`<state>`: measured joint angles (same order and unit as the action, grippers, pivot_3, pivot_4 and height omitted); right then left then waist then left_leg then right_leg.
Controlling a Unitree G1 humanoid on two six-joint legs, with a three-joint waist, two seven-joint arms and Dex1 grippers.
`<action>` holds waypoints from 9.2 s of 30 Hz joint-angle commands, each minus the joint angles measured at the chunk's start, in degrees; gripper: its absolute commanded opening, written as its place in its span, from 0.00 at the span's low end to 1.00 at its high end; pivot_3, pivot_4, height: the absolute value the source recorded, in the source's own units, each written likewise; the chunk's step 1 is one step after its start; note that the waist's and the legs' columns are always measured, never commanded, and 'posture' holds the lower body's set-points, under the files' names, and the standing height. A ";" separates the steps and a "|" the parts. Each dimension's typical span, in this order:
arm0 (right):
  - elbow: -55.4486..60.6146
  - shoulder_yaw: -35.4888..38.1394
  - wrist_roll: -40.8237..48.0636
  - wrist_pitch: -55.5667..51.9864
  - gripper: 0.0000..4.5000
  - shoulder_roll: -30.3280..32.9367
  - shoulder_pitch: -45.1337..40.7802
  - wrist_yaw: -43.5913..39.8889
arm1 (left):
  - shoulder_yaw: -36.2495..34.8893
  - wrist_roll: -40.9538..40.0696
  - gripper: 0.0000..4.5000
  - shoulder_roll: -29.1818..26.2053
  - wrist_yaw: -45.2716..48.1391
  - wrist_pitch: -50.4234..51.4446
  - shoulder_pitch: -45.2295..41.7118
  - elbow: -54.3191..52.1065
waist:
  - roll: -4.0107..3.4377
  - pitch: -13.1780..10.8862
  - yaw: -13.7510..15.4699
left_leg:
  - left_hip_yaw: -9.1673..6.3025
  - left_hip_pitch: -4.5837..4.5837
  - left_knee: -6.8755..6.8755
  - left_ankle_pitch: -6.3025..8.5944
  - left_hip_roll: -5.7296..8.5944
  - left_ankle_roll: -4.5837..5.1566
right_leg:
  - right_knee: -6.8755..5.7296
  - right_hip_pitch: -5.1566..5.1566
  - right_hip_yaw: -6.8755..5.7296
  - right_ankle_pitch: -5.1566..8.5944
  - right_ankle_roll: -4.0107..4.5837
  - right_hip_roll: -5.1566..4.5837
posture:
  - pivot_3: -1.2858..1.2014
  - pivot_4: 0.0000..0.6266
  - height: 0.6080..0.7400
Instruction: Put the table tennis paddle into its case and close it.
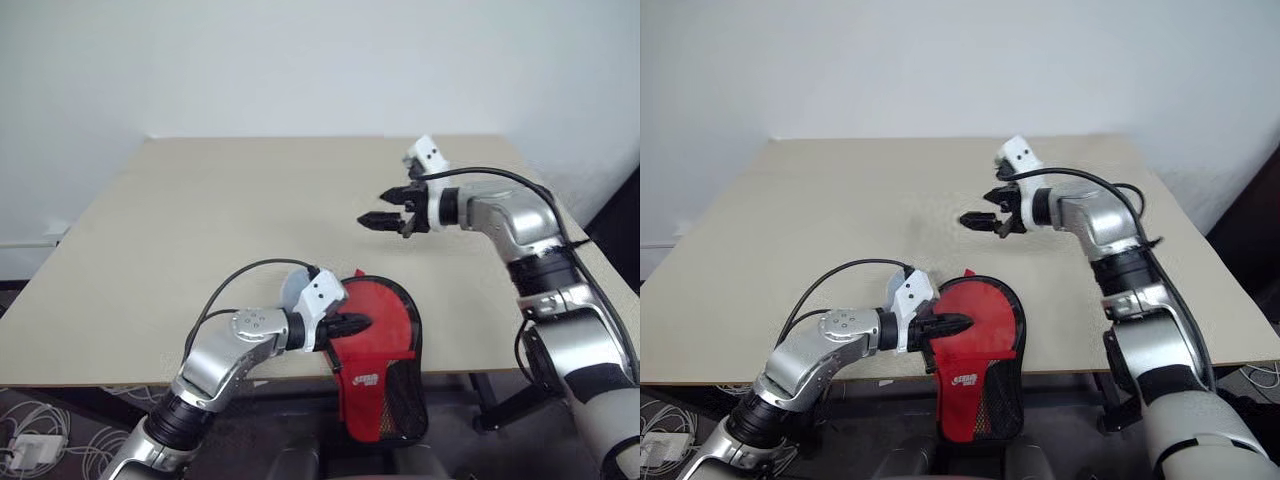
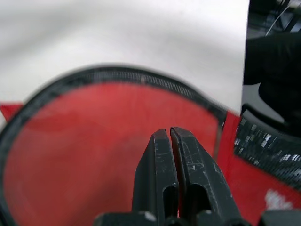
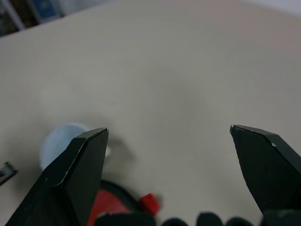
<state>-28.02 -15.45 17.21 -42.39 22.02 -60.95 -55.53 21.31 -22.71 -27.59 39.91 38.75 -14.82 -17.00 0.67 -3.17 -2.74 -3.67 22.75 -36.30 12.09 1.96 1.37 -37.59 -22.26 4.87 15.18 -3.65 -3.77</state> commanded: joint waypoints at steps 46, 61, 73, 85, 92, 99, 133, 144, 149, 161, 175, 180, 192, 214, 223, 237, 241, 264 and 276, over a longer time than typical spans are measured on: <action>-47.51 -2.85 -27.20 23.88 1.00 -28.55 -15.27 -1.41 | 4.58 7.25 0.00 4.80 1.95 -3.16 2.58 0.76 | -0.27 0.08 -0.34 | -1.30 -0.09 0.17 -0.25 0.16 -0.50 | -0.19 0.07 -0.78 -0.05 0.10 0.09 | 0.52 0.00 0.96; -47.32 -5.90 -32.72 25.92 1.00 -25.94 -14.80 -8.43 | 4.13 7.99 0.00 5.71 2.47 -5.05 1.04 3.54 | -0.47 0.13 -0.31 | -1.49 -0.11 0.14 -0.29 0.22 -0.56 | -0.20 0.16 -0.94 -0.05 0.10 0.07 | 0.52 0.00 0.96; -46.58 -7.23 -34.31 30.49 0.81 -24.54 -14.11 -14.29 | 3.80 8.91 0.00 6.13 3.25 -6.20 0.20 5.24 | -0.58 0.15 -0.31 | -1.57 -0.12 0.11 -0.31 0.25 -0.58 | -0.20 0.22 -1.01 -0.05 0.10 0.06 | 0.52 0.00 0.96; -46.20 -4.53 -32.59 30.24 0.05 -24.43 -14.33 -11.40 | 3.53 9.70 0.00 6.35 4.09 -7.49 -1.16 7.33 | -0.72 0.17 -0.31 | -1.62 -0.14 0.11 -0.32 0.27 -0.59 | -0.22 0.24 -1.02 -0.05 0.10 0.05 | 0.52 0.00 0.96; -46.75 2.89 -28.55 28.48 0.04 -25.49 -15.52 1.78 | 3.44 9.95 0.00 6.59 4.24 -7.91 -1.44 7.98 | -0.74 0.17 -0.31 | -1.63 -0.13 0.13 -0.35 0.26 -0.63 | -0.25 0.20 -1.01 -0.05 0.11 0.05 | 0.52 0.00 0.96; -47.05 8.98 -25.32 26.45 0.04 -27.09 -15.03 11.99 | 3.43 10.44 0.00 6.96 4.53 -8.32 -1.64 8.58 | -0.75 0.17 -0.35 | -1.62 -0.13 0.14 -0.36 0.26 -0.63 | -0.26 0.19 -0.98 -0.06 0.12 0.06 | 0.52 0.00 0.96; -45.58 17.00 -22.09 26.72 0.04 -21.38 -13.46 38.60 | 1.35 13.75 0.00 9.66 3.52 -13.56 -3.85 16.16 | -0.80 0.18 -2.27 | -1.63 -0.14 0.21 -0.44 0.24 -0.56 | -0.26 0.37 -0.98 -0.08 0.15 0.09 | 0.52 0.00 0.96; -45.73 18.13 -21.09 25.85 0.04 -19.45 -10.33 44.50 | 2.01 15.40 0.00 11.76 4.66 -17.03 -7.92 24.96 | -0.83 0.20 -2.18 | -1.67 -0.22 0.19 -0.44 0.29 -0.56 | -0.23 0.50 -1.02 -0.08 0.15 0.05 | 0.52 0.00 0.96; -45.66 20.69 -19.94 25.10 0.04 -16.75 -9.26 51.36 | 2.37 16.11 0.00 12.11 5.39 -17.20 -8.34 26.20 | -0.87 0.22 -2.13 | -1.67 -0.25 0.18 -0.45 0.32 -0.54 | -0.21 0.57 -1.04 -0.08 0.15 0.03 | 0.52 0.00 0.96; -41.49 22.75 -18.73 21.36 0.04 -10.47 -6.66 57.78 | 2.32 16.76 0.00 11.72 6.80 -16.96 -8.19 26.68 | -0.98 0.29 -1.44 | -1.65 -0.29 0.14 -0.49 0.42 -0.46 | -0.15 0.76 -1.17 -0.07 0.15 -0.06 | 0.52 0.00 0.96; -0.80 23.03 -19.76 -0.59 0.04 -2.82 14.11 57.24 | 2.87 16.90 0.00 11.91 8.28 -17.41 -8.53 27.64 | -1.06 0.32 1.09 | -1.66 -0.18 -0.04 -0.53 0.67 -0.31 | -0.10 0.87 -1.35 -0.06 0.11 -0.30 | 0.52 0.00 0.96; 9.20 23.16 -19.12 -4.45 0.04 -2.86 19.02 56.80 | 3.30 17.04 0.00 12.26 9.12 -17.97 -8.99 28.61 | -1.07 0.32 1.44 | -1.55 -0.18 -0.06 -0.51 0.64 -0.28 | -0.09 0.87 -1.30 -0.05 0.10 -0.29 | 0.52 0.00 0.96; 19.26 20.00 -17.95 -4.02 0.04 -1.36 21.91 50.73 | 3.67 17.56 0.00 13.14 10.30 -19.19 -10.39 31.00 | -1.07 0.32 1.53 | -1.53 -0.17 -0.08 -0.50 0.62 -0.26 | -0.06 0.87 -1.30 -0.05 0.10 -0.29 | 0.52 0.00 0.96; 44.22 23.86 -4.43 -18.55 0.04 16.21 44.84 25.91 | 3.56 19.15 0.00 14.27 12.08 -21.25 -12.11 34.38 | -0.97 0.28 1.80 | -1.47 -0.12 -0.23 -0.38 0.53 -0.10 | 0.04 0.95 -1.32 0.21 -0.32 -0.29 | 0.52 0.00 0.96; 46.43 18.81 -1.53 -18.18 0.51 22.98 46.50 18.45 | 3.65 19.34 0.00 14.87 12.28 -21.73 -12.69 35.36 | -0.93 0.28 1.85 | -1.45 -0.11 -0.25 -0.37 0.51 -0.10 | 0.11 0.96 -1.33 0.23 -0.35 -0.29 | 0.52 0.00 0.96; 16.52 8.58 -8.02 4.91 0.94 29.82 23.46 2.96 | 3.49 19.83 0.00 16.14 11.88 -23.03 -14.23 37.82 | -0.61 0.27 1.51 | -1.36 -0.12 -0.25 -0.35 0.43 -0.12 | 0.18 0.96 -1.35 0.25 -0.38 -0.27 | 0.52 0.00 0.96; 1.31 5.36 -13.21 12.27 0.94 25.77 18.39 4.28 | 3.10 20.03 0.00 16.66 11.43 -23.34 -14.52 38.23 | -0.46 0.28 1.65 | -1.37 -0.10 -0.27 -0.35 0.51 -0.11 | 0.21 0.99 -1.34 0.17 -0.26 -0.32 | 0.52 0.00 0.96; 12.55 5.58 -11.17 15.58 0.94 37.51 30.43 -21.85 | 2.58 20.79 0.00 17.63 10.74 -24.15 -13.76 38.46 | -0.51 0.29 1.68 | -1.36 -0.12 -0.32 -0.32 0.49 -0.12 | 0.18 1.00 -1.32 0.24 -0.37 -0.32 | 0.52 0.00 0.96; 16.78 3.70 -11.98 11.54 0.94 33.05 35.31 -17.67 | 2.10 20.93 0.00 17.29 11.06 -24.36 -14.03 38.78 | -0.48 0.29 1.71 | -1.46 -0.11 -0.34 -0.31 0.48 -0.14 | 0.17 0.99 -1.31 0.24 -0.37 -0.32 | 0.52 0.00 0.96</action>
<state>-12.53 -12.26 6.15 -30.11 54.72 -25.55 -74.66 23.02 -2.93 -9.91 50.93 13.73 -29.08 20.63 0.20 -2.88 -1.03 -5.13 22.63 -36.65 11.78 2.44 1.23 -37.43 -21.27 3.57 15.42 -4.03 -4.10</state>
